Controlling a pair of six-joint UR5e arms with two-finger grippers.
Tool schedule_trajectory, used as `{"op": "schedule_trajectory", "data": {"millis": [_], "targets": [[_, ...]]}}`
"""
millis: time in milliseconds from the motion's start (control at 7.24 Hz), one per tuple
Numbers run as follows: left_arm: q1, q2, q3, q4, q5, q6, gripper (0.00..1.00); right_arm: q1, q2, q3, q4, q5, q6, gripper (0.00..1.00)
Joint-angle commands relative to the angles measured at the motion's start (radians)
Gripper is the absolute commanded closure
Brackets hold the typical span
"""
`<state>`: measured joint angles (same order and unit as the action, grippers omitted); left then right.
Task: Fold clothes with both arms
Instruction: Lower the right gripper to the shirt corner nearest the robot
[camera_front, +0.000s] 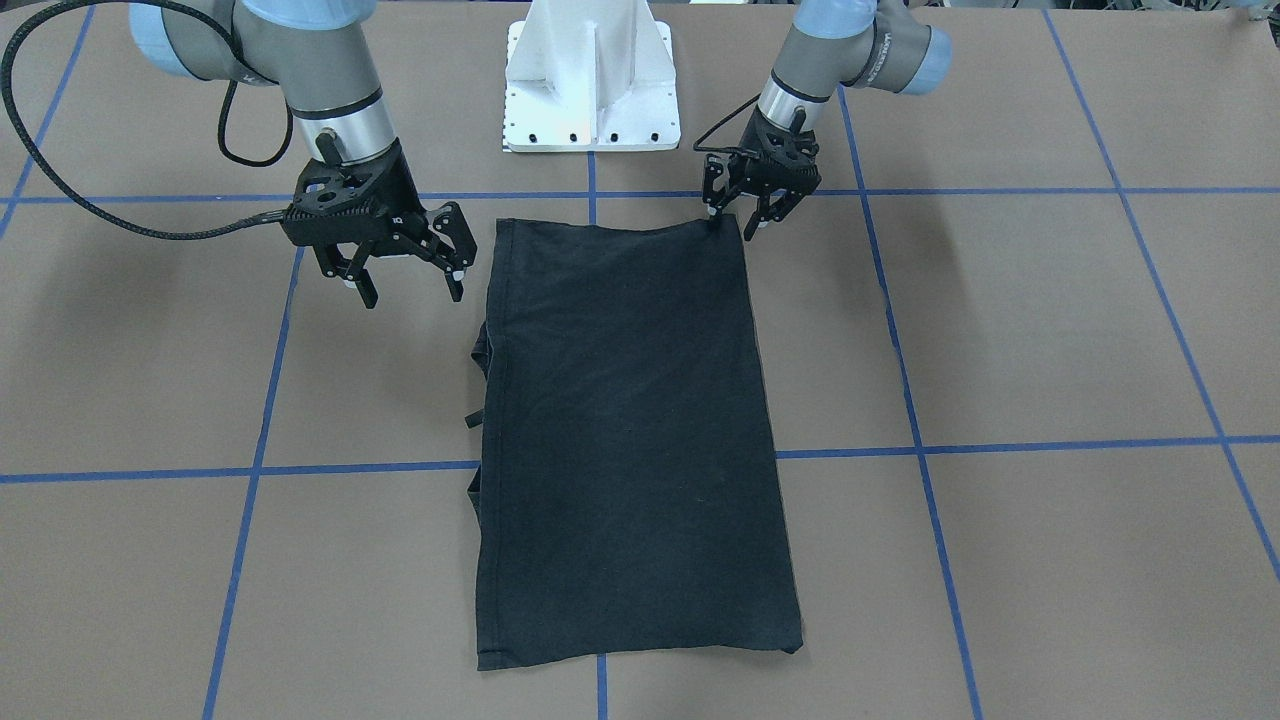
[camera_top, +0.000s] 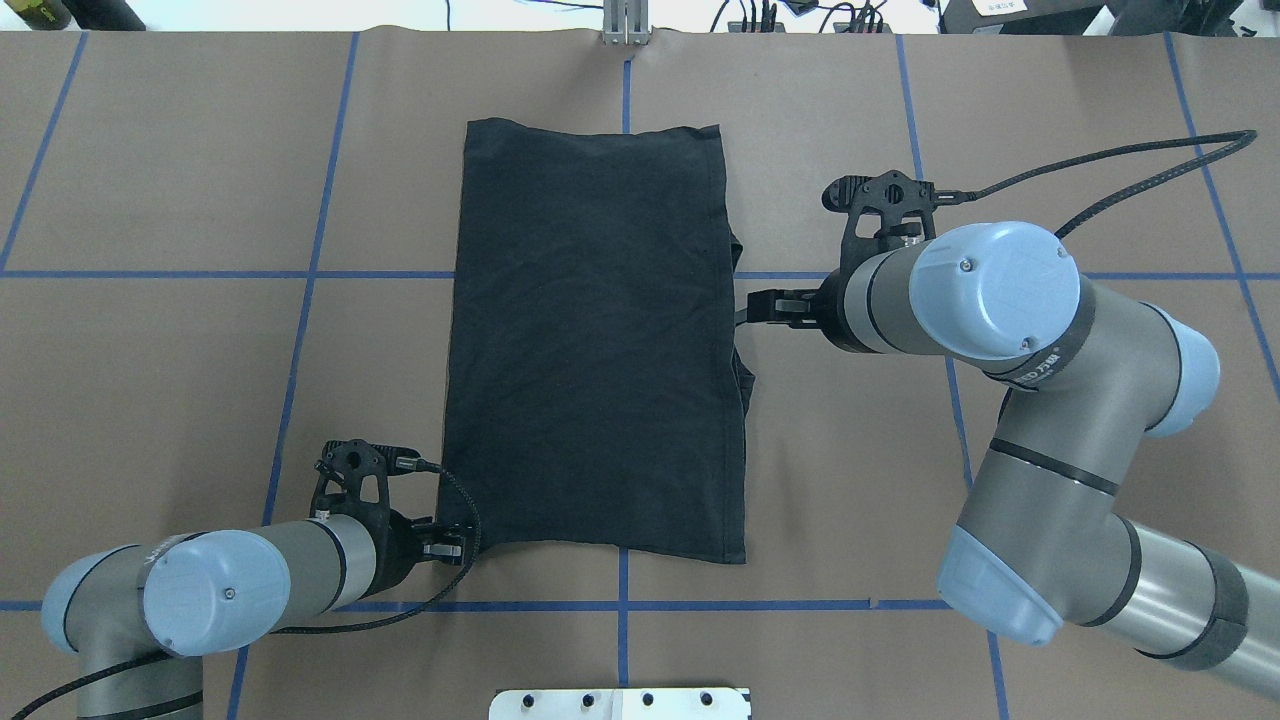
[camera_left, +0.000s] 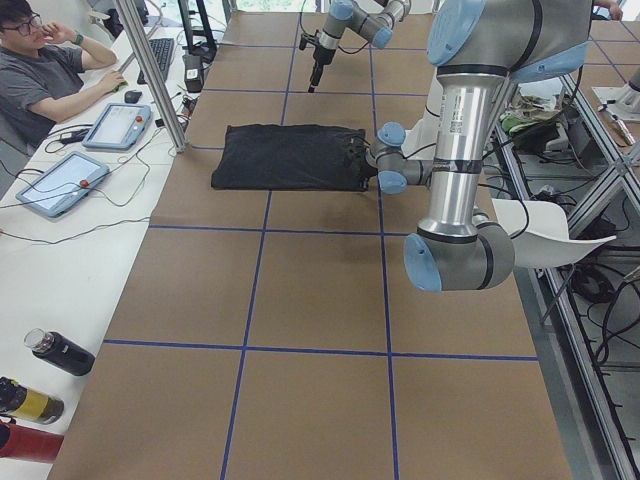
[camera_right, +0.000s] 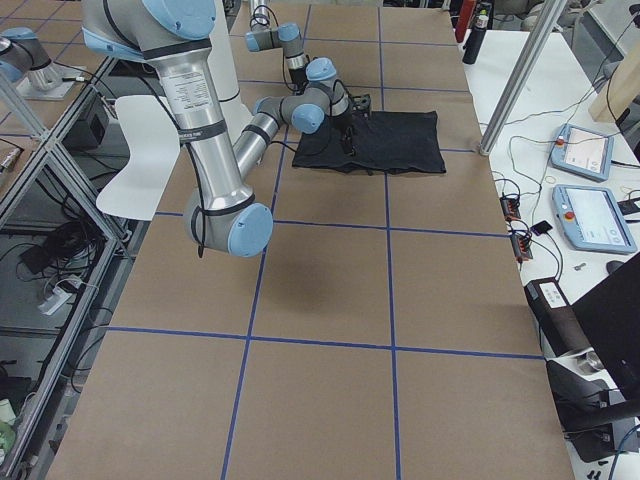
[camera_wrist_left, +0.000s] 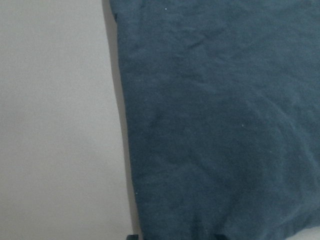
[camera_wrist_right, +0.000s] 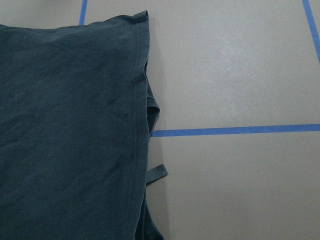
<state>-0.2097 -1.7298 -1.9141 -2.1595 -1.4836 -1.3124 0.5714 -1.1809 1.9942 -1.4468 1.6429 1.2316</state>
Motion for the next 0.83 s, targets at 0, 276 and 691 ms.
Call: {"op": "schedule_trajectory", "data": {"millis": [0,276,691], "targets": [[0.003,-0.002,0.004,0.000,-0.001,-0.033,0.63,-0.001,0.001,0.000,-0.001,0.000,0.000,0.00],[0.006,-0.002,0.003,0.000,-0.001,-0.042,0.93,-0.001,0.001,0.000,0.000,0.000,0.000,0.00],[0.009,-0.002,-0.011,-0.002,0.000,-0.071,1.00,-0.011,0.003,0.002,-0.001,-0.012,0.014,0.00]]}}
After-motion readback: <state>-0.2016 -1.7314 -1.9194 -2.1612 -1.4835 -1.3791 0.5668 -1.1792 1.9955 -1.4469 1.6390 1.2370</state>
